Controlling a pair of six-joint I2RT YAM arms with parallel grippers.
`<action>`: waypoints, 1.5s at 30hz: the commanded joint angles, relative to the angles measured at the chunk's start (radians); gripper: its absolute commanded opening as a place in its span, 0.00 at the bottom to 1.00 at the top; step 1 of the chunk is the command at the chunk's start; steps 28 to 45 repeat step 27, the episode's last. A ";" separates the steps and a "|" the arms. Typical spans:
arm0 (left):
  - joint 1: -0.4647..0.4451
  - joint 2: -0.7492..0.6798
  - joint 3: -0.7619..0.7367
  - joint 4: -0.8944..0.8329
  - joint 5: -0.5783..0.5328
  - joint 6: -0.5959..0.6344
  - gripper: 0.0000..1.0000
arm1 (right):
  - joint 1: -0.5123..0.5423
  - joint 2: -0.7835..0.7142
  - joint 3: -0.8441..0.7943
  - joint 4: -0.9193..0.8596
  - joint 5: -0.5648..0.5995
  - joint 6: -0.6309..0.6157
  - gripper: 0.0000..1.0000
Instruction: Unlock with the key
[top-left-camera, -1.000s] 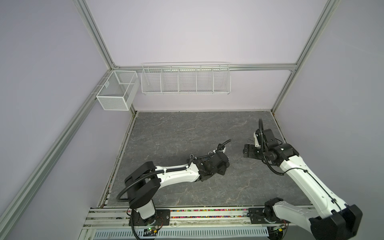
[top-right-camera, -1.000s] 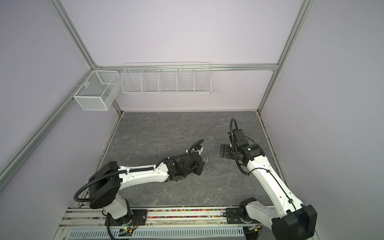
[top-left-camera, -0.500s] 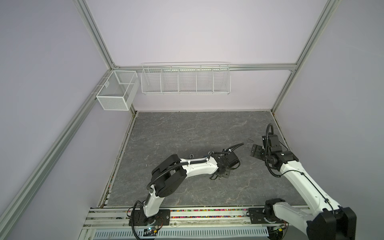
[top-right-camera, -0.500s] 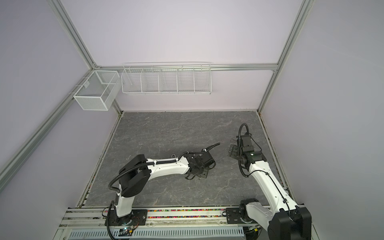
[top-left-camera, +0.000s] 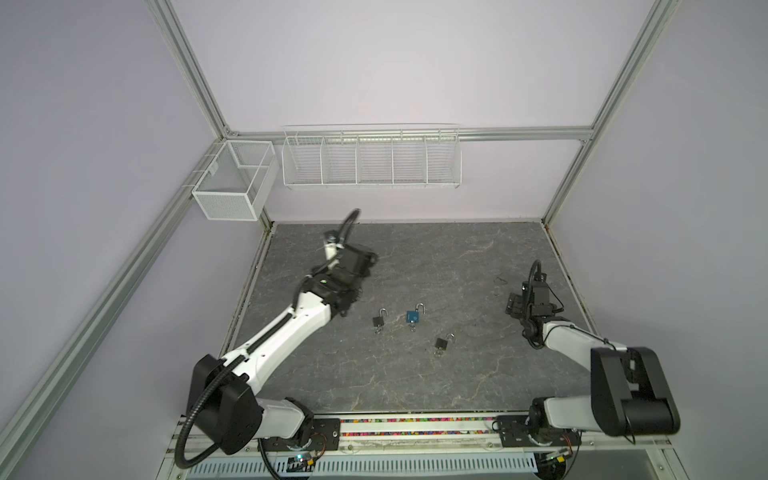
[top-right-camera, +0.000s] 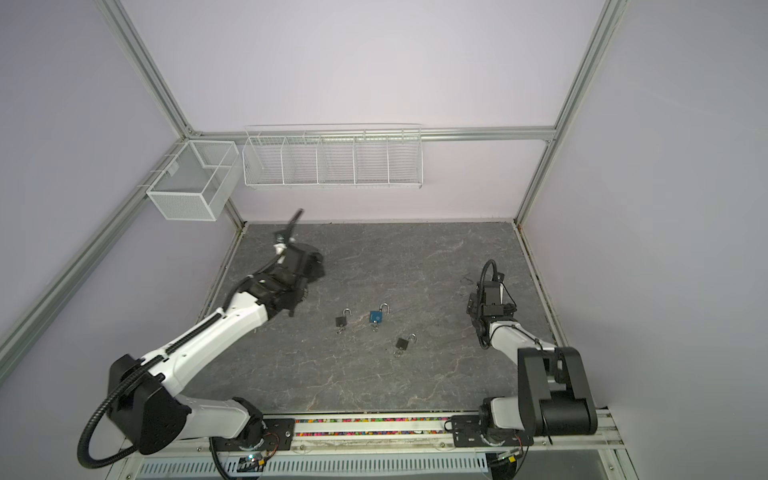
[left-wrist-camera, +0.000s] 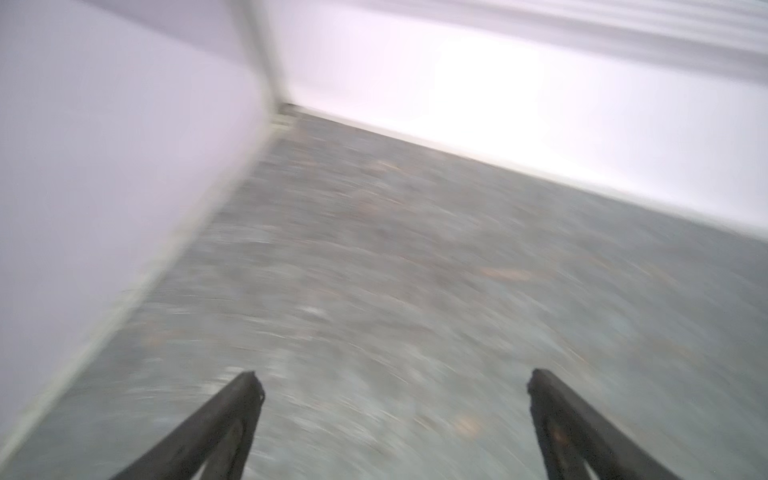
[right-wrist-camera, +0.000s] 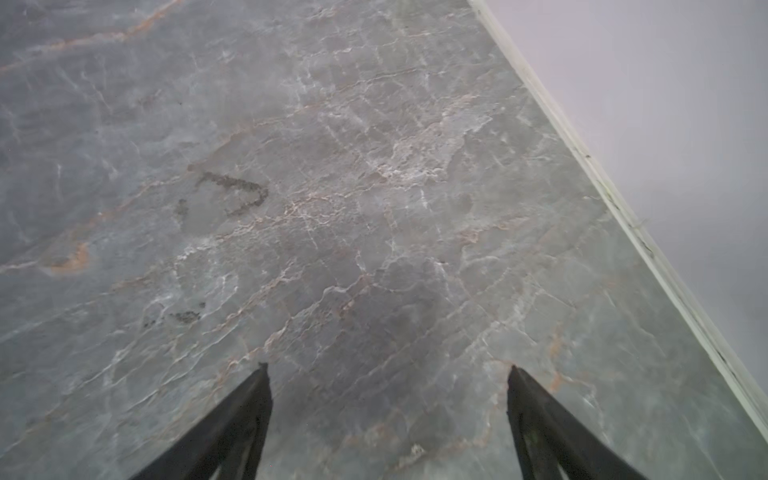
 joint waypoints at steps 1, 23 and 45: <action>0.162 -0.059 -0.327 0.411 -0.061 0.281 1.00 | -0.010 0.003 -0.053 0.427 -0.107 -0.168 0.89; 0.387 0.257 -0.622 1.318 0.400 0.464 0.99 | -0.006 0.138 -0.126 0.673 -0.195 -0.220 0.89; 0.387 0.255 -0.625 1.322 0.401 0.464 0.99 | -0.009 0.132 -0.132 0.674 -0.196 -0.218 0.89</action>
